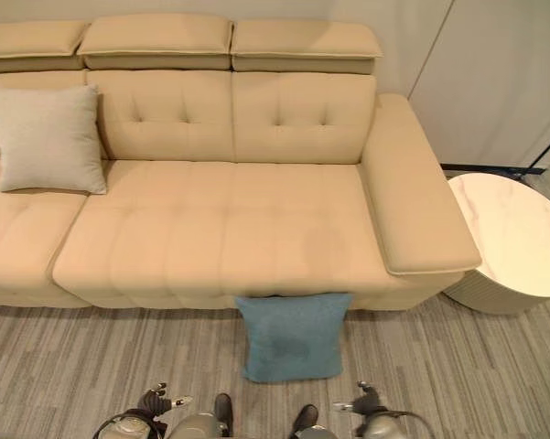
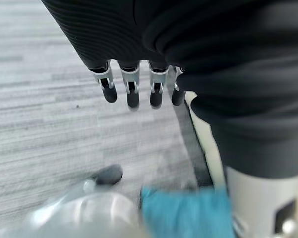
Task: Pick up all the scattered cushions and arrange them neatly on the sofa.
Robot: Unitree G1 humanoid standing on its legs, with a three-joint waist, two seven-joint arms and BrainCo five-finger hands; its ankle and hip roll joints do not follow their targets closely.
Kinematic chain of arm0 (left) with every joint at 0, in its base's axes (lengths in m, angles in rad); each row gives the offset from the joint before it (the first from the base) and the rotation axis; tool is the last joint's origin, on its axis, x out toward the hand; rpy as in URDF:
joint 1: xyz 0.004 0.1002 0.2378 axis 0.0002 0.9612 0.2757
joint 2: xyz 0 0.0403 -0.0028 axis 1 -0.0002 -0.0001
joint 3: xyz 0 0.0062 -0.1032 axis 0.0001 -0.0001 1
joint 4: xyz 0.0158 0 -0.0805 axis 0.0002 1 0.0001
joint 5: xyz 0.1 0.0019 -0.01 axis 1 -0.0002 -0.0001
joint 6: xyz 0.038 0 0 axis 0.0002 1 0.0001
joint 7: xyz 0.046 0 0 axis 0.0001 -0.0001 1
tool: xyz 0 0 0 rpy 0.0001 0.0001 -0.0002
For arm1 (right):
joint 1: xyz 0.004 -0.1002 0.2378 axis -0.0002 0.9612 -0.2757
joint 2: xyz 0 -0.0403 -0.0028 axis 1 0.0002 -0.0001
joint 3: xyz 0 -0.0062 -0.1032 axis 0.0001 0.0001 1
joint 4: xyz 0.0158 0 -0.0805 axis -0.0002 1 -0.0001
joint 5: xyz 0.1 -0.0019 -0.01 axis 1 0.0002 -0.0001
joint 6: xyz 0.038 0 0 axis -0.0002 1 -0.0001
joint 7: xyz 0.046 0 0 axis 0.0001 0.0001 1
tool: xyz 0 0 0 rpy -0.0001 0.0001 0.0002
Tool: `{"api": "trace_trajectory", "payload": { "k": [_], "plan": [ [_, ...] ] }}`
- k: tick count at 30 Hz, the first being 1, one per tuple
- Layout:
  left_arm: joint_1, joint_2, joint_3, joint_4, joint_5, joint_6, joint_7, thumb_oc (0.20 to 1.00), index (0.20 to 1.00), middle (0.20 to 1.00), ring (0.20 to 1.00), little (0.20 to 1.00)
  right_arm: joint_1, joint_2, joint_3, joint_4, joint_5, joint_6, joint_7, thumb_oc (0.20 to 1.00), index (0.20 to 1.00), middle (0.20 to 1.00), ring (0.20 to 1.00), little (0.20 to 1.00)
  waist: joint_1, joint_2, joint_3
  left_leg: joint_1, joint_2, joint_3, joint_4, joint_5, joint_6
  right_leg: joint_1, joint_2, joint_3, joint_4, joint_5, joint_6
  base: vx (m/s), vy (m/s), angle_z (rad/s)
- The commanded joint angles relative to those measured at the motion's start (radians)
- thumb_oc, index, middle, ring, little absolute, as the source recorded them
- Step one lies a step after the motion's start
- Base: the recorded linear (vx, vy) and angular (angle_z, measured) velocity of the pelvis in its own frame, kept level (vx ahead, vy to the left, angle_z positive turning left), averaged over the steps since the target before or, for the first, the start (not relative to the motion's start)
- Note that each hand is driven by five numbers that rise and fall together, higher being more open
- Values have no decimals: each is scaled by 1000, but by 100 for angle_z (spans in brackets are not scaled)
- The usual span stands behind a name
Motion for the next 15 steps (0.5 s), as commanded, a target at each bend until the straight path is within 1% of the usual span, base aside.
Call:
{"api": "trace_trajectory", "payload": {
  "k": [1, 2, 3, 4, 5, 6, 7, 8, 9, 10, 11, 12, 13, 14, 15],
  "plan": [
    [-37, -13, -3, 29, 7, -9, 2, 1000, 1000, 1000, 1000, 1000, -5, 45, 11, -20, 1, -32, 22, 1000, 1000, 1000, 1000, 1000, 3, -37, 9, -38, -36, -80, 55, -77, 4, -5, -44, 94, 86, -29, 81, 5, 227, -2],
    [-34, -4, 4, 27, 20, -11, -19, 1000, 1000, 1000, 1000, 1000, -2, 45, -19, -61, 102, -71, 122, 1000, 1000, 1000, 1000, 1000, -2, -33, 16, -31, -44, -82, 50, -79, 16, -34, -60, 109, 140, -24, 90, 11, 203, -4],
    [-20, 7, 2, 23, 14, -14, -9, 1000, 1000, 1000, 1000, 1000, -24, 59, 5, -113, 117, -101, 43, 1000, 1000, 1000, 1000, 1000, 10, -24, 19, -30, -50, -95, 53, -82, 20, -48, -74, 113, 183, -25, 93, 11, 134, -1],
    [-19, 8, 2, 22, 14, -14, -9, 1000, 1000, 1000, 1000, 1000, -24, 59, 5, -113, 117, -101, 43, 1000, 1000, 1000, 1000, 1000, 10, -25, 19, -30, -50, -95, 53, -82, 21, -50, -75, 113, 184, -26, 94, 7, 125, -2],
    [-16, 18, 15, 21, 15, -17, -5, 1000, 1000, 1000, 1000, 1000, 5, 17, -2, -84, 7, -49, 20, 1000, 1000, 1000, 1000, 1000, -15, -28, 35, -27, -56, -112, 54, -84, 32, -102, -73, 194, 264, -12, 111, 14, 80, 3],
    [-22, 26, 7, 16, 23, -20, -1, 1000, 1000, 1000, 1000, 1000, -8, 22, 9, -81, -20, -66, -1, 1000, 1000, 1000, 1000, 1000, -16, -26, 37, -23, -62, -129, 54, -85, 36, -120, -55, 247, 270, -16, 109, 26, 77, 3],
    [-16, 29, 16, 19, 27, -27, -8, 1000, 1000, 1000, 1000, 1000, 4, 22, -4, -108, 60, -92, 122, 1000, 1000, 1000, 1000, 1000, -27, -25, 37, -21, -66, -135, 48, -80, 36, -121, -40, 286, 244, -22, 106, 59, -23, 23],
    [-27, 39, 17, 23, 20, -21, -7, 1000, 1000, 1000, 1000, 1000, 9, 0, -9, -93, 18, -57, 62, 1000, 1000, 1000, 1000, 1000, -30, -29, 34, -22, -70, -157, 50, -81, 34, -114, -37, 306, 217, -26, 106, 73, -79, 47],
    [-32, 46, 17, 19, 17, -26, -15, 1000, 1000, 1000, 1000, 1000, 31, 15, -39, -135, 132, -70, 145, 1000, 1000, 1000, 1000, 1000, -43, -30, 35, -22, -72, -168, 40, -73, 31, -125, -31, 348, 184, -15, 101, 141, -179, 71],
    [-26, 56, 23, 31, 5, -30, -13, 1000, 1000, 1000, 1000, 1000, -24, -14, -36, -59, 55, -66, 56, 1000, 1000, 1000, 1000, 1000, -30, -38, 25, -22, -79, -196, 41, -74, 19, -88, -31, 348, 119, -10, 109, 112, -146, 54],
    [-26, 56, 23, 31, 5, -30, -13, 1000, 1000, 1000, 1000, 1000, -24, -13, -36, -58, 55, -66, 56, 1000, 1000, 1000, 1000, 1000, -32, -38, 22, -26, -80, -198, 40, -72, 19, -91, -31, 347, 117, -8, 109, 188, -247, 57],
    [-18, 44, 24, 21, 4, -31, -2, 1000, 1000, 1000, 1000, 1000, -43, 3, -12, -7, 30, -38, 53, 1000, 1000, 1000, 1000, 1000, -15, -47, 3, -23, -75, -211, 29, -66, 3, -57, -25, 321, 70, -15, 104, 108, -145, 34],
    [-18, 44, 25, 21, 4, -31, -2, 1000, 1000, 1000, 1000, 1000, -43, 3, -12, -7, 30, -38, 53, 1000, 1000, 1000, 1000, 1000, -15, -47, 4, -22, -75, -212, 28, -66, 3, -55, -25, 320, 69, -15, 104, 139, -213, 53],
    [-25, 46, 25, 15, 1, -33, -2, 1000, 1000, 1000, 1000, 1000, -36, 1, -11, -15, 25, -47, 50, 1000, 1000, 1000, 1000, 1000, -18, -51, 4, -20, -68, -215, 25, -62, -4, -46, -17, 317, 58, -18, 100, 46, -108, 27],
    [-23, 51, 24, 12, 3, -37, 1, 1000, 1000, 1000, 1000, 1000, -35, 3, -3, -28, 19, -69, 31, 1000, 1000, 1000, 1000, 1000, -12, -51, 4, -22, -66, -221, 27, -61, -8, -39, -13, 311, 47, -18, 98, 61, -154, 24]
  ]
}}
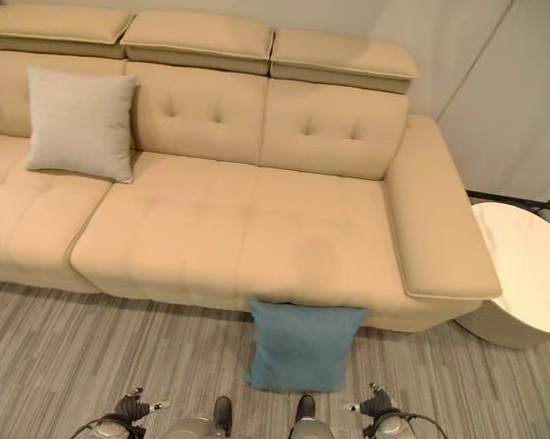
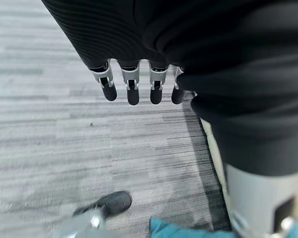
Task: Pick up all the scattered cushions and arrange them neatly on the sofa.
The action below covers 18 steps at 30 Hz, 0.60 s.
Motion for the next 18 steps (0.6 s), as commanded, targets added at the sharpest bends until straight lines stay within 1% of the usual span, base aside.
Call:
{"api": "trace_trajectory", "payload": {
  "k": [1, 6, 7, 9, 10, 11, 13, 15, 18],
  "plan": [
    [-40, 2, 8, 2, 0, -28, 13, 1000, 1000, 1000, 1000, 1000, -52, -25, 35, -59, -32, -25, -50, 1000, 1000, 1000, 1000, 1000, 6, 0, 3, -60, -2, -99, 81, -80, -45, 3, 9, -3, 81, -83, 44, 33, -115, 9],
    [-59, -31, -27, -40, -8, -33, 23, 1000, 1000, 1000, 1000, 1000, -41, 4, 54, -76, -59, -28, -73, 1000, 1000, 1000, 1000, 1000, -4, 15, 10, -66, 16, -119, 54, -54, -70, 26, 27, -43, 36, -87, 28, 15, -106, 25],
    [-59, -31, -27, -40, -8, -33, 23, 1000, 1000, 1000, 1000, 1000, -41, 4, 54, -76, -59, -28, -73, 1000, 1000, 1000, 1000, 1000, -4, 15, 10, -66, 16, -119, 54, -54, -70, 27, 27, -43, 35, -87, 28, 3, -96, 22],
    [-71, -38, -42, -50, -10, -31, 28, 1000, 1000, 1000, 1000, 1000, -48, 4, 56, -85, -56, -30, -84, 1000, 1000, 1000, 1000, 1000, -10, 22, 13, -67, 28, -122, 48, -43, -85, 38, 38, -54, 17, -93, 18, 22, -173, 17],
    [-71, -42, -49, -43, -8, -31, 30, 1000, 1000, 1000, 1000, 1000, -48, 6, 58, -83, -53, -30, -88, 1000, 1000, 1000, 1000, 1000, -16, 26, 11, -65, 45, -126, 48, -33, -98, 52, 57, -56, 7, -106, 1, 29, -176, 18],
    [-71, -42, -49, -43, -8, -31, 30, 1000, 1000, 1000, 1000, 1000, -49, 6, 58, -83, -53, -30, -88, 1000, 1000, 1000, 1000, 1000, -16, 26, 11, -64, 45, -127, 48, -33, -99, 53, 57, -56, 7, -106, 1, 23, -190, 20],
    [-75, -44, -57, -36, -6, -30, 31, 1000, 1000, 1000, 1000, 1000, -49, 10, 56, -77, -48, -28, -89, 1000, 1000, 1000, 1000, 1000, -23, 26, 15, -80, 58, -124, 66, -23, -112, 59, 67, -59, -1, -113, -8, -11, -116, 21],
    [-77, -48, -61, -28, -5, -25, 32, 1000, 1000, 1000, 1000, 1000, -48, 12, 51, -72, -39, -28, -93, 1000, 1000, 1000, 1000, 1000, -31, 22, 22, -104, 73, -113, 112, -21, -120, 65, 76, -59, -5, -123, -22, -29, -139, 28],
    [-74, -57, -69, -20, -6, -20, 28, 1000, 1000, 1000, 1000, 1000, -40, 12, 48, -57, -32, -24, -96, 1000, 1000, 1000, 1000, 1000, -37, 18, 33, -139, 76, -81, 206, -31, -118, 80, 79, -70, -5, -132, -39, -3, -91, 46]
  ]
}}
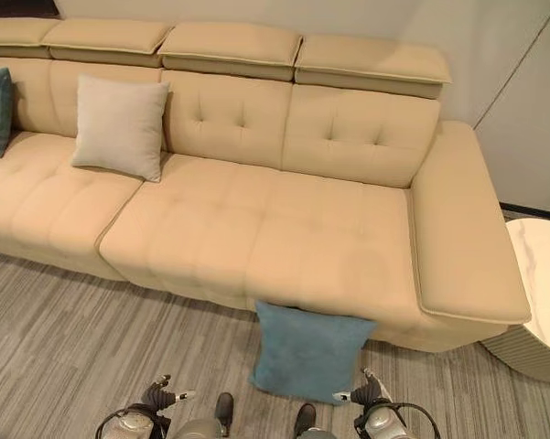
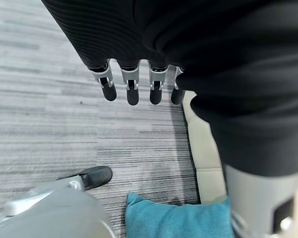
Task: Pick up all the scattered cushions and arrange them neatly on the sofa.
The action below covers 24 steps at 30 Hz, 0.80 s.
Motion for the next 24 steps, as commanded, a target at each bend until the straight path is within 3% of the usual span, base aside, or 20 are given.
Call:
{"api": "trace_trajectory", "payload": {
  "k": [1, 7, 10, 14, 20, 24],
  "plan": [
    [-39, -1, -23, 32, -3, -7, 18, 1000, 1000, 1000, 1000, 1000, -36, -6, 16, 9, 5, -9, -28, 1000, 1000, 1000, 1000, 1000, -19, -74, 52, -27, -37, 77, 145, -107, 24, 46, -60, 15, 50, -99, 54, 32, -45, 36],
    [-13, -4, -19, 43, 15, -1, 9, 1000, 1000, 1000, 1000, 1000, -19, 1, 13, 30, 1, 7, -29, 1000, 1000, 1000, 1000, 1000, -8, -80, 34, -101, -105, 154, 140, -97, 63, 61, -46, 27, 67, -114, 55, 62, 1, 9],
    [4, -4, 5, 47, 3, -1, 10, 1000, 1000, 1000, 1000, 1000, -20, 12, 26, 32, -19, 9, -29, 1000, 1000, 1000, 1000, 1000, 12, -76, 23, -60, -129, 131, 77, -98, 75, 58, -26, 52, 94, -124, 61, 82, 64, -21],
    [16, 0, 22, 51, -7, -2, 14, 1000, 1000, 1000, 1000, 1000, -18, 21, 37, 31, -44, 11, -29, 1000, 1000, 1000, 1000, 1000, 22, -80, 8, -16, -132, 125, 30, -99, 89, 51, -33, 52, 135, -132, 84, 97, 79, -36],
    [9, 80, 90, 62, -10, -2, 12, 1000, 1000, 1000, 1000, 1000, -4, -32, 29, -10, -38, 8, 26, 1000, 1000, 1000, 1000, 1000, 44, -102, 33, 45, -106, 144, -8, -118, 131, -81, -117, 34, 395, -81, 157, 25, 18, -48],
    [8, 82, 88, 75, -11, -3, 10, 1000, 1000, 1000, 1000, 1000, -25, -43, 17, 26, -32, 12, 28, 1000, 1000, 1000, 1000, 1000, 39, -87, 37, 57, -100, 123, -16, -128, 130, -100, -163, 63, 306, -60, 144, 61, -71, -4]
  ]
}}
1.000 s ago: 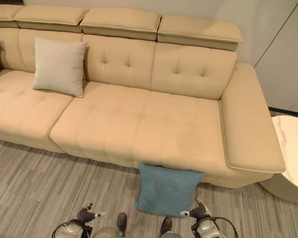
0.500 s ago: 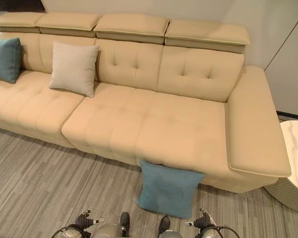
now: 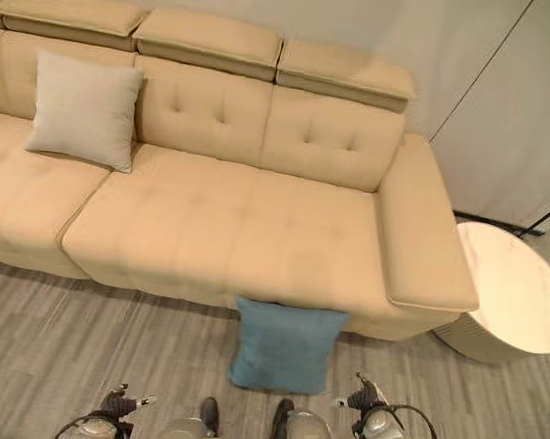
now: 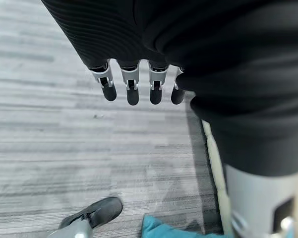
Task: Pick up all the scattered cushions and arrange them neatly on the sofa.
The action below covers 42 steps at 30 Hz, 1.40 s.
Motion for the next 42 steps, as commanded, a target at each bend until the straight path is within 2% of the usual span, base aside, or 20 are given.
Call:
{"api": "trace_trajectory", "payload": {
  "k": [1, 3, 5, 13, 16, 18, 19, 20, 21, 22, 23, 26, 27, 28, 34, 42],
  "plan": [
    [-25, -50, -2, 21, -5, -18, 8, 1000, 1000, 1000, 1000, 1000, -32, -55, 2, 4, 8, -2, 2, 1000, 1000, 1000, 1000, 1000, -2, 42, 21, -72, -29, -145, 86, -65, -40, 99, 23, 58, -168, 27, -16, 97, -109, -11],
    [-24, -54, -2, 21, -5, -20, 8, 1000, 1000, 1000, 1000, 1000, -30, -55, -2, 12, 9, -1, 0, 1000, 1000, 1000, 1000, 1000, -6, 40, 20, -70, -32, -149, 92, -69, -44, 109, 31, 74, -193, 30, -11, 78, -98, 6],
    [-23, -64, -7, 24, -5, -23, 9, 1000, 1000, 1000, 1000, 1000, -26, -54, 3, 23, 3, 0, -4, 1000, 1000, 1000, 1000, 1000, -2, 31, 5, -69, -32, -151, 92, -66, -58, 152, 35, 46, -259, 40, -11, 90, -144, 60],
    [-32, -75, -22, 1, -6, -23, 5, 1000, 1000, 1000, 1000, 1000, -16, -63, 3, 16, 12, -9, -9, 1000, 1000, 1000, 1000, 1000, -17, 35, -6, -50, -7, -176, 59, -49, -86, 203, 69, 18, -326, 34, -28, 66, -82, 20],
    [-40, -77, -16, -29, -37, -27, 11, 1000, 1000, 1000, 1000, 1000, -19, -68, 2, 8, 21, -11, -17, 1000, 1000, 1000, 1000, 1000, -19, 34, 2, -42, 1, -185, 46, -46, -92, 215, 81, 11, -343, 27, -36, 49, -72, 13],
    [-71, -72, -15, -73, -88, -38, 23, 1000, 1000, 1000, 1000, 1000, -44, -81, 2, -18, 38, -14, -33, 1000, 1000, 1000, 1000, 1000, -18, 33, 43, -86, 6, -191, 59, -38, -98, 177, 81, 9, -327, 23, -41, -105, -58, 12],
    [-71, -72, -15, -73, -88, -38, 23, 1000, 1000, 1000, 1000, 1000, -45, -81, 2, -18, 38, -14, -32, 1000, 1000, 1000, 1000, 1000, -18, 33, 41, -89, 6, -192, 60, -38, -98, 174, 81, 9, -326, 23, -42, -150, -35, 1],
    [-93, -70, -16, -93, -115, -47, 33, 1000, 1000, 1000, 1000, 1000, -63, -87, 1, -29, 49, -13, -41, 1000, 1000, 1000, 1000, 1000, -17, 33, 67, -125, 8, -193, 78, -35, -101, 141, 78, 7, -311, 22, -45, -369, -56, 6],
    [-157, -61, -26, -147, -203, -83, 77, 1000, 1000, 1000, 1000, 1000, -124, -109, -7, -69, 95, -14, -74, 1000, 1000, 1000, 1000, 1000, -20, 38, 141, -255, 10, -196, 144, -24, -110, 11, 63, 5, -239, 26, -58, -369, -55, 9],
    [-158, -61, -26, -146, -204, -83, 77, 1000, 1000, 1000, 1000, 1000, -125, -109, -8, -69, 95, -14, -74, 1000, 1000, 1000, 1000, 1000, -20, 38, 138, -262, 10, -197, 148, -25, -109, 4, 62, 4, -236, 25, -59, -413, -10, 10],
    [-194, -52, -36, -189, -252, -104, 102, 1000, 1000, 1000, 1000, 1000, -157, -127, -21, -112, 134, -11, -97, 1000, 1000, 1000, 1000, 1000, -25, 48, 166, -343, 12, -197, 185, -22, -110, -92, 54, 11, -177, 22, -70, -180, 46, 10],
    [-251, -41, -48, -224, -292, -125, 138, 1000, 1000, 1000, 1000, 1000, -214, -143, -46, -162, 192, -13, -139, 1000, 1000, 1000, 1000, 1000, -36, 60, 181, -474, 11, -188, 240, -15, -107, -241, 38, 21, -98, 17, -80, -158, 53, 4],
    [-280, -36, -48, -230, -305, -135, 156, 1000, 1000, 1000, 1000, 1000, -243, -149, -53, -184, 213, -20, -160, 1000, 1000, 1000, 1000, 1000, -39, 62, 186, -512, 19, -188, 270, -43, -113, -290, 35, 30, -54, -12, -75, -140, 43, -16],
    [-329, -26, -52, -254, -331, -146, 174, 1000, 1000, 1000, 1000, 1000, -296, -158, -57, -211, 237, -24, -192, 1000, 1000, 1000, 1000, 1000, -46, 67, 205, -604, 24, -186, 316, -44, -110, -390, 26, 44, 4, -18, -77, -143, 33, -17],
    [-532, 22, -79, -284, -367, -163, 230, 1000, 1000, 1000, 1000, 1000, -500, -214, -87, -262, 292, -53, -311, 1000, 1000, 1000, 1000, 1000, -86, 86, 205, -947, 41, -185, 426, -44, -110, -749, 1, 104, 143, -34, -79, -96, 38, -3],
    [-704, 53, -114, -346, -386, -172, 295, 1000, 1000, 1000, 1000, 1000, -628, -264, -108, -332, 298, -63, -412, 1000, 1000, 1000, 1000, 1000, -127, 110, 210, -1188, 39, -174, 484, -55, -92, -1020, -9, 172, 215, -28, -57, -18, 41, -9]
  ]
}}
